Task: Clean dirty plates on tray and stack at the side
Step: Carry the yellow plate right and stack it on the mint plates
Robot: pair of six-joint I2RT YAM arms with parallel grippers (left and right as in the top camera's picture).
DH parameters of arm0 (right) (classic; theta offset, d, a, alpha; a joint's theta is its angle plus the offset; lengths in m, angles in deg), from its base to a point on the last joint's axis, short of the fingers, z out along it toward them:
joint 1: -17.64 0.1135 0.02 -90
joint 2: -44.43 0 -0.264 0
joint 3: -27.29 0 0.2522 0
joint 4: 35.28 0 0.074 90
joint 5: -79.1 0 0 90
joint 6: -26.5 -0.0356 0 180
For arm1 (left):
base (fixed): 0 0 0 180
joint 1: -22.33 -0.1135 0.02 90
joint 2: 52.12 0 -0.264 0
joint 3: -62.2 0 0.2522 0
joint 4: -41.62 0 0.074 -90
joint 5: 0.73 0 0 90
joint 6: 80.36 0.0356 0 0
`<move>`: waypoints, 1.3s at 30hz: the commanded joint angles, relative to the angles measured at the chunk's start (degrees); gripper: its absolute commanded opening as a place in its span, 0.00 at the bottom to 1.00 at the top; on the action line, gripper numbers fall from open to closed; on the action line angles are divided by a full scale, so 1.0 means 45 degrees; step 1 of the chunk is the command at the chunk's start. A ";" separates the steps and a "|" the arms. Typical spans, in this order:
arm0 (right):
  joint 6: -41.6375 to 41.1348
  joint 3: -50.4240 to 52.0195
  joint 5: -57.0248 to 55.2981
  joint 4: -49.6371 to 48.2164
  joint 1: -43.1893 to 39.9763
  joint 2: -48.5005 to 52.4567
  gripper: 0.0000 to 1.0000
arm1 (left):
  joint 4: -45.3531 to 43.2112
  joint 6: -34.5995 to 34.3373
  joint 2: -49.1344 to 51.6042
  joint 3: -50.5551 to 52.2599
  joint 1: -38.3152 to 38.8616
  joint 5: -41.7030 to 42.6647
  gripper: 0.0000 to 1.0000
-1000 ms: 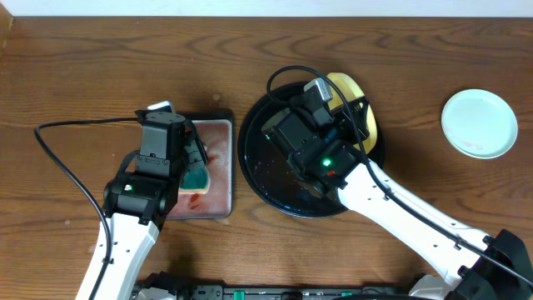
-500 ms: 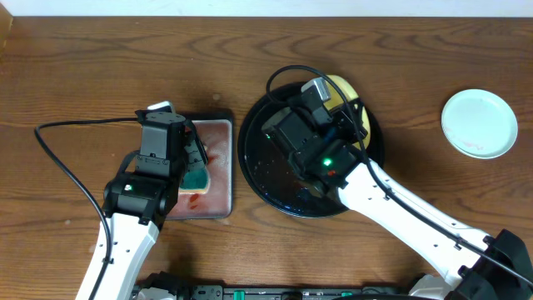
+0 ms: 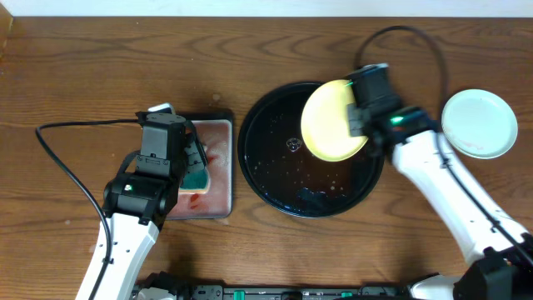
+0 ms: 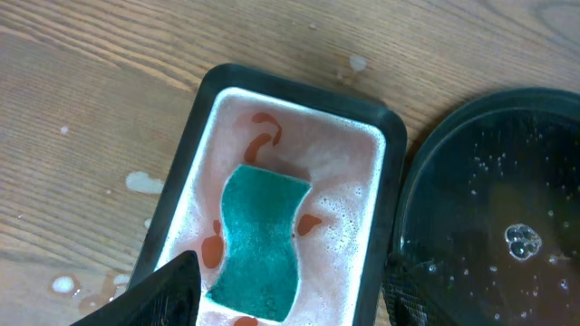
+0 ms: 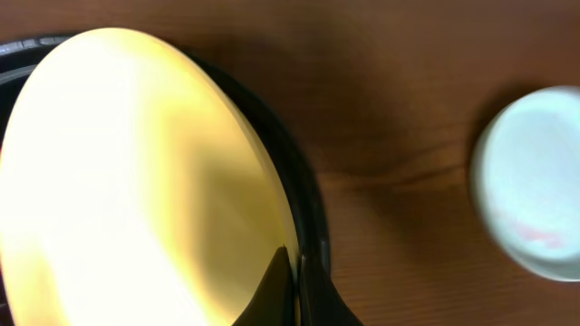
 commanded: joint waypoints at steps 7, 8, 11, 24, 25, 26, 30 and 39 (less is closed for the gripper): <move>-0.0257 -0.0102 0.7674 0.0437 -0.6951 -0.0437 0.01 | 0.0151 0.0228 -0.0165 0.0083 -0.0039 -0.0019 0.64; -0.0214 -0.0097 0.7548 0.0461 -0.7713 -0.0437 0.01 | 0.0151 0.0223 -0.0165 0.0083 -0.0039 -0.0019 0.64; -0.0121 -0.0097 0.7295 0.0389 -0.9384 -0.0413 0.01 | 0.0146 0.0223 -0.0165 0.0083 -0.0039 -0.0019 0.65; -0.0962 0.1039 0.5119 -0.2307 -1.3182 0.0714 0.01 | 0.0146 0.0223 -0.0165 0.0083 -0.0039 -0.0019 0.65; -0.1180 0.1039 0.5124 -0.2642 -1.3294 0.1093 0.01 | 0.0146 0.0223 -0.0165 0.0083 -0.0039 -0.0019 0.65; -0.1292 0.1039 0.5129 -0.2837 -1.3338 0.1297 0.01 | 0.0146 0.0223 -0.0165 0.0083 -0.0039 -0.0019 0.65; -0.1617 0.1039 0.5124 -0.3638 -1.3352 0.2409 0.01 | 0.0141 0.0223 -0.0165 0.0083 -0.0039 -0.0019 0.65; -0.1870 0.1039 0.5251 -0.5207 -1.3328 0.4299 0.01 | 0.0146 0.0223 -0.0165 0.0083 -0.0039 -0.0019 0.65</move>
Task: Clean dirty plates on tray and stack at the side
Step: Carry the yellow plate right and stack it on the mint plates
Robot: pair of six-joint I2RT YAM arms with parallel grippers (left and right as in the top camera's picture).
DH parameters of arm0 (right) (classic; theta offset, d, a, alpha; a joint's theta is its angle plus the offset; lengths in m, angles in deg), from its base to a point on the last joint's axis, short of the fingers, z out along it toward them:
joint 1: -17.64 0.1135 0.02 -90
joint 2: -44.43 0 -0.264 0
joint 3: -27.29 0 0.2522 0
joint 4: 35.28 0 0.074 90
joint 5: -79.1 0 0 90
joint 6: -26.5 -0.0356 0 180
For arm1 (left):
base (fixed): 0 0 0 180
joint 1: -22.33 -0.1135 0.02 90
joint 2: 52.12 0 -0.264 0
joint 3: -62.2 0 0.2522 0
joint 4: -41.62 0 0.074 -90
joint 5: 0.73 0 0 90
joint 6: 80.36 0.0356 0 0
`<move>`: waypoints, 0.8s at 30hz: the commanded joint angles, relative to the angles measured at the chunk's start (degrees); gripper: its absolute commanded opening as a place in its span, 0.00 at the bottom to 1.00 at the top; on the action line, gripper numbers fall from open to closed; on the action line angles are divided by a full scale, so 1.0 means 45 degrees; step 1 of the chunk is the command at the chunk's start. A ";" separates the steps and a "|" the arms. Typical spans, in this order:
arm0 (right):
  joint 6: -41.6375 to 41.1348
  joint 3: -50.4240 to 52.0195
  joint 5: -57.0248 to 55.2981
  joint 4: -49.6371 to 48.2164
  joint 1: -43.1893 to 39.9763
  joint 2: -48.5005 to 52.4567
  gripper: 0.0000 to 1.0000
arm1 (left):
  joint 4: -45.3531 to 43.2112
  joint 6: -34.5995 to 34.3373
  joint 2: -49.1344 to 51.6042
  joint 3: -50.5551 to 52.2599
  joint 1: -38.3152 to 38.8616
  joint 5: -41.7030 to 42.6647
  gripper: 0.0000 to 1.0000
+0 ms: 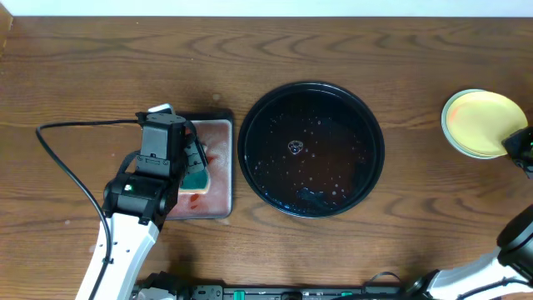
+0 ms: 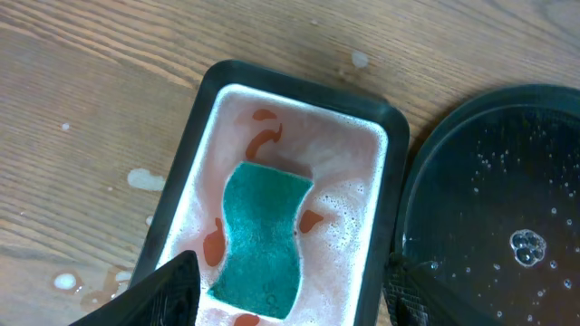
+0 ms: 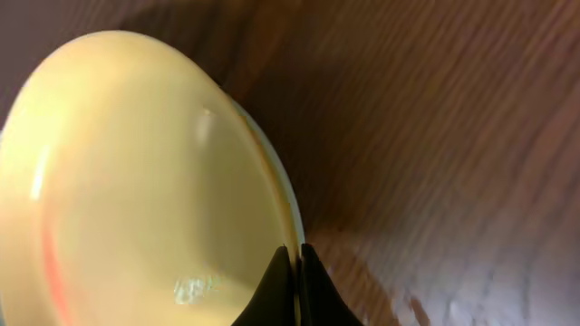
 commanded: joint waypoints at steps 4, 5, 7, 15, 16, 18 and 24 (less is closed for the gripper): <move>-0.0335 0.0024 0.0461 -0.0641 -0.0005 0.0316 0.55 | 0.0034 0.0223 -0.0165 0.0083 -0.0034 -0.0024 0.65; -0.0335 0.0019 0.0806 -0.0636 -0.0010 0.0194 0.61 | 0.0034 0.0223 -0.0165 0.0083 -0.0034 -0.0024 0.65; -0.0335 0.0019 0.1428 -0.0631 -0.0010 -0.0155 0.61 | 0.0039 0.0223 -0.0165 0.0083 -0.0034 -0.0024 0.65; 0.0792 0.0019 0.3021 0.1292 0.0466 -0.5702 0.58 | 0.0039 0.0491 -0.0165 0.0083 -0.0029 -0.0024 0.65; 0.0865 0.0019 0.3016 0.1593 0.0631 -0.6353 0.58 | 0.0039 0.0568 -0.0165 0.0083 -0.0029 -0.0024 0.65; 0.1122 0.0019 0.3036 0.2142 0.1010 -0.7509 0.57 | 0.0044 0.0656 -0.0165 0.0083 -0.0029 -0.0024 0.65; 0.2166 0.0024 0.3016 0.4862 0.3619 -1.1084 0.54 | 0.0039 0.0646 -0.0165 0.0083 -0.0034 -0.0024 0.65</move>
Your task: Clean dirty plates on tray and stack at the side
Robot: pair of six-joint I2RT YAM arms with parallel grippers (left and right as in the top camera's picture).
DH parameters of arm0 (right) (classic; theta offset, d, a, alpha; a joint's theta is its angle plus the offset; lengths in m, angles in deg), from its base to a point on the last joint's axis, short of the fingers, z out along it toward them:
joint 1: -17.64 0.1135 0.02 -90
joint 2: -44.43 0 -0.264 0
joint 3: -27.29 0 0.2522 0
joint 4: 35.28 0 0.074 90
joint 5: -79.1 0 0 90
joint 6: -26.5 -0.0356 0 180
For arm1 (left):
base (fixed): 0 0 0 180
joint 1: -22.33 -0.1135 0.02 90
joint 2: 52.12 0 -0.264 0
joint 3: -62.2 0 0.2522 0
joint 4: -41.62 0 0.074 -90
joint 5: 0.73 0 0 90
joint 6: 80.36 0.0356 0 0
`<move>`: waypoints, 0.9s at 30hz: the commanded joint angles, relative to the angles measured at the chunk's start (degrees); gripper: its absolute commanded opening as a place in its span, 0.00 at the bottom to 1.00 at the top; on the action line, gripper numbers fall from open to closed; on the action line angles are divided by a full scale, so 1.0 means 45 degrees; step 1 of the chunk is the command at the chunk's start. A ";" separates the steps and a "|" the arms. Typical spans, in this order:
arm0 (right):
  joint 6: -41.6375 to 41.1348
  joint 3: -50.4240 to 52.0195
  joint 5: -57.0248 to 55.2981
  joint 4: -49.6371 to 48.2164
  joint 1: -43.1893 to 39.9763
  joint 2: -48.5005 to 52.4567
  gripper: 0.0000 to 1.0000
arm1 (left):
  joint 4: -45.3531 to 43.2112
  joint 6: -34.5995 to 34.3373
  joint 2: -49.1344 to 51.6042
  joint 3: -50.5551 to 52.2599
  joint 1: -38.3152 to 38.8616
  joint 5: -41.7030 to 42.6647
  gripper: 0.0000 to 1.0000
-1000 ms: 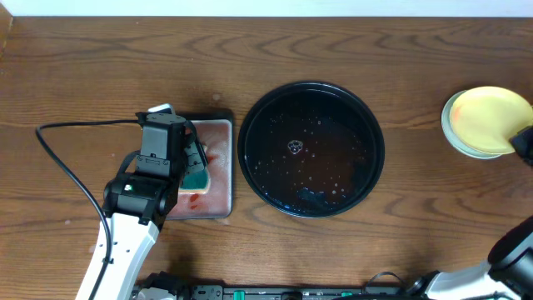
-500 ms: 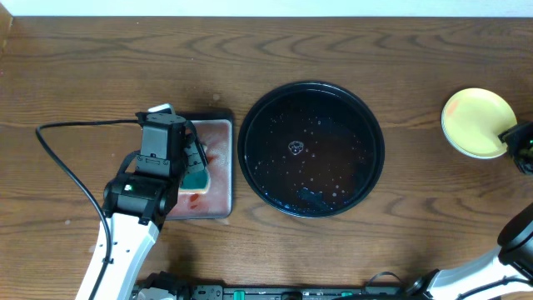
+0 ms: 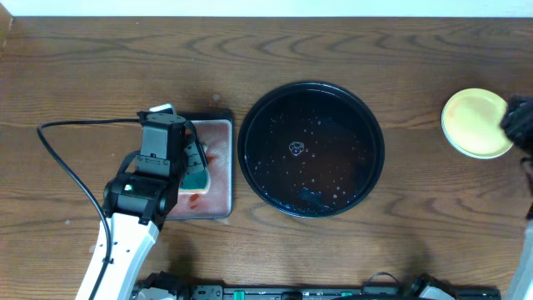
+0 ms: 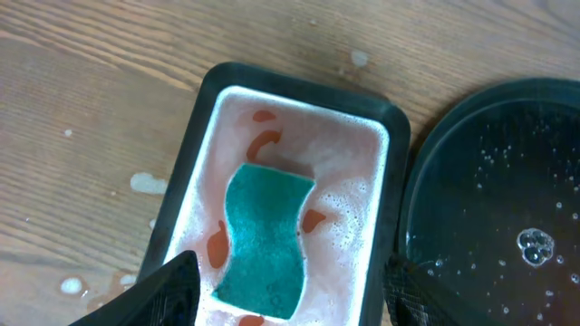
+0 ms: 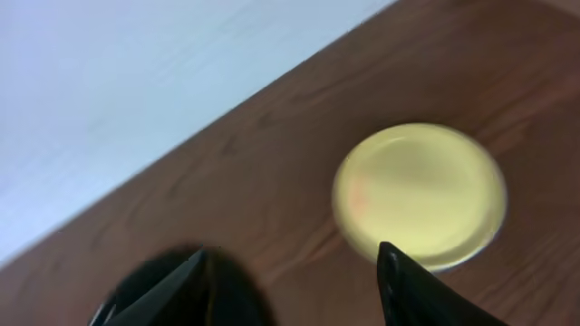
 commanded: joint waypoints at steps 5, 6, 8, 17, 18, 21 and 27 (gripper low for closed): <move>0.0996 0.0010 0.0058 0.2361 0.2798 -0.2603 0.56 | 0.0034 0.0301 -0.0160 0.0083 -0.0034 -0.0029 0.66; 0.0991 0.0010 -0.0209 0.2773 0.3147 -0.2987 0.64 | 0.0034 0.0301 -0.0160 0.0083 -0.0034 -0.0029 0.66; 0.0986 0.0010 -0.0374 0.3133 0.3274 -0.3245 0.91 | 0.0034 0.0306 -0.0160 0.0083 -0.0034 -0.0029 0.65; 0.0986 0.0010 -0.0427 0.6708 0.3269 -0.3415 0.99 | 0.0034 0.0306 -0.0160 0.0083 -0.0034 -0.0034 0.66; 0.0986 0.0010 -0.0427 0.6785 0.3269 -0.3415 0.99 | 0.0029 0.0301 -0.0160 0.0083 -0.0034 -0.0029 0.66; 0.0986 0.0010 -0.0427 0.6834 0.3269 -0.3415 0.99 | 0.0034 0.0306 -0.0160 0.0083 -0.0034 -0.0034 0.66; 0.0986 0.0010 -0.0427 0.6834 0.3269 -0.3415 0.99 | 0.0034 0.0306 -0.0160 0.0087 -0.0034 -0.0034 0.66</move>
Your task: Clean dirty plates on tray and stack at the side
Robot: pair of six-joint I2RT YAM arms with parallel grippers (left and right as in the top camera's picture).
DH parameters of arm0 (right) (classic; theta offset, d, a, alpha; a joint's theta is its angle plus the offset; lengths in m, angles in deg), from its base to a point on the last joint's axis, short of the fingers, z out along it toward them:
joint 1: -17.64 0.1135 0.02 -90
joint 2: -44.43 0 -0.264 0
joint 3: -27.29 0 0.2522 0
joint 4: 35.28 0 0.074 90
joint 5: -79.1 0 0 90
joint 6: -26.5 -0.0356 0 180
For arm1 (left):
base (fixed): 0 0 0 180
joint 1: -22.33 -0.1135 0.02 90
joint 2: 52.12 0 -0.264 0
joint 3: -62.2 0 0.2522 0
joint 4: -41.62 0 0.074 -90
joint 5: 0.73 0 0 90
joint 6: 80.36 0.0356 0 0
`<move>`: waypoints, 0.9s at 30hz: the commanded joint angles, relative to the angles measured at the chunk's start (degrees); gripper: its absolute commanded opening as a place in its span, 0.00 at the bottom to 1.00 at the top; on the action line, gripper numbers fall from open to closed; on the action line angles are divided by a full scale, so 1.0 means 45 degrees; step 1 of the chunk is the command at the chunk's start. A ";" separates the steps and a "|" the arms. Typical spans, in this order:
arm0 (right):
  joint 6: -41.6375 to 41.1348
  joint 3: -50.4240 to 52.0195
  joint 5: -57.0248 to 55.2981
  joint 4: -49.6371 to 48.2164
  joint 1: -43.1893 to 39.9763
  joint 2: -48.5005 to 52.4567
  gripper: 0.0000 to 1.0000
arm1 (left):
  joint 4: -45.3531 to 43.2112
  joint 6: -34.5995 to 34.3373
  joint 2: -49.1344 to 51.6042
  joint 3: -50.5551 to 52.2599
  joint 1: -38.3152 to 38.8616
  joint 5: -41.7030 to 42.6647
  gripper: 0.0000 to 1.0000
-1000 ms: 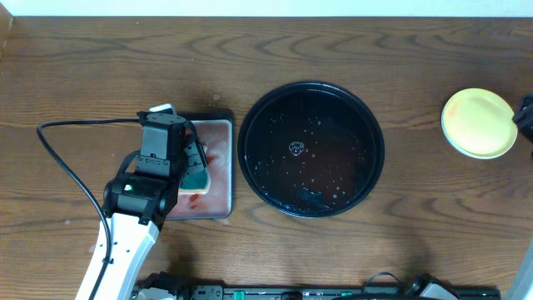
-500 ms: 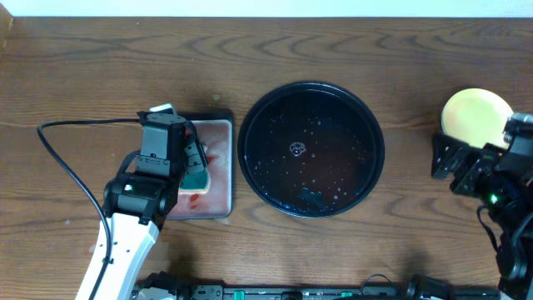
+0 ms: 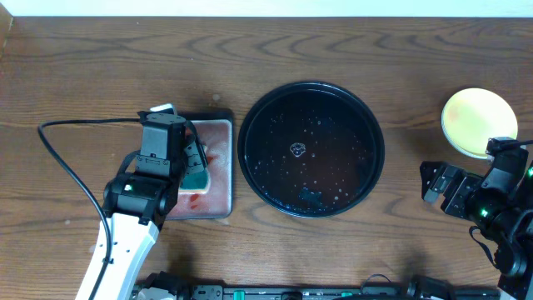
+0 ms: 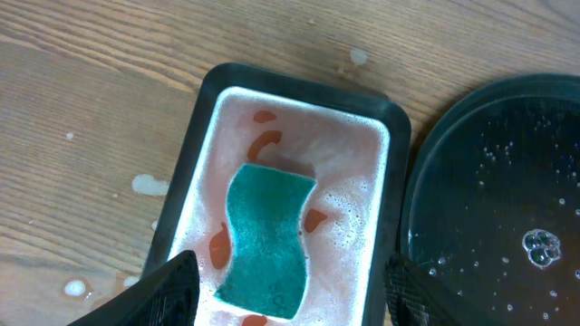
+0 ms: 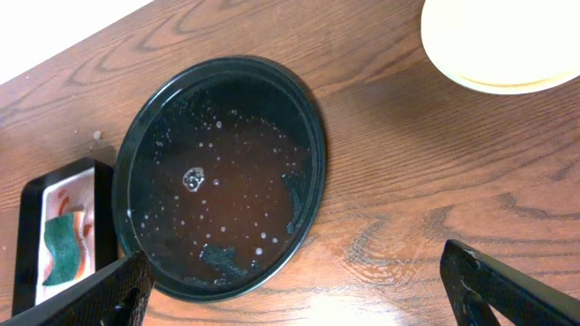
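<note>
The round black tray holds only water and suds; no plate lies on it. A yellow plate lies at the far right of the table, also seen in the right wrist view, on top of another plate that barely shows. My right gripper hangs wide open and empty, toward the front from that plate and right of the tray. My left gripper is open above a green sponge that lies in foamy water.
The sponge sits in a small rectangular black basin with reddish bits in pink foam, just left of the round tray. Water drops dot the wood beside it. A black cable loops at the left.
My right gripper, open beside the yellow plate at the table's right edge, now hangs farther toward the front, clear of the plate. The left gripper, sponge and tray are unchanged.
My right gripper first held the yellow plate over the round tray, while a white plate lay alone at the right. Then the yellow plate was over the white one, still gripped. Then the gripper was open beside the stack, and now it is away from it.
</note>
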 commanded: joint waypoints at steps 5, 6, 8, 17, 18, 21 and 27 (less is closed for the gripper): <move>0.0049 -0.0029 -0.0034 0.0049 0.0136 -0.0024 0.99 | 0.0039 0.0112 -0.0471 0.0087 0.0029 -0.0029 0.66; 0.0049 -0.0029 -0.0034 0.0049 0.0136 -0.0024 0.99 | 0.0039 0.0112 -0.0661 0.0087 0.0034 -0.0029 0.66; 0.0049 -0.0029 -0.0034 0.0049 0.0136 -0.0024 0.99 | 0.0243 0.0112 -0.1486 0.0087 0.0034 -0.0068 0.66; 0.0049 -0.0029 -0.0034 0.0049 0.0136 -0.0024 0.99 | 0.0908 0.1613 -0.8344 0.2161 -0.1209 -0.0160 0.93; 0.0049 -0.0029 -0.0034 0.0049 0.0136 -0.0024 0.99 | 0.0636 0.2035 -0.8966 0.2594 -0.1462 -0.0160 0.93; 0.0049 -0.0029 -0.0034 0.0049 0.0136 -0.0024 0.99 | -0.0379 0.3487 -1.0705 0.3968 -0.2278 0.0379 0.93; 0.0049 -0.0029 -0.0034 0.0049 0.0136 -0.0024 0.99 | -0.3410 0.5115 -1.1958 0.6824 -0.3619 0.2229 0.93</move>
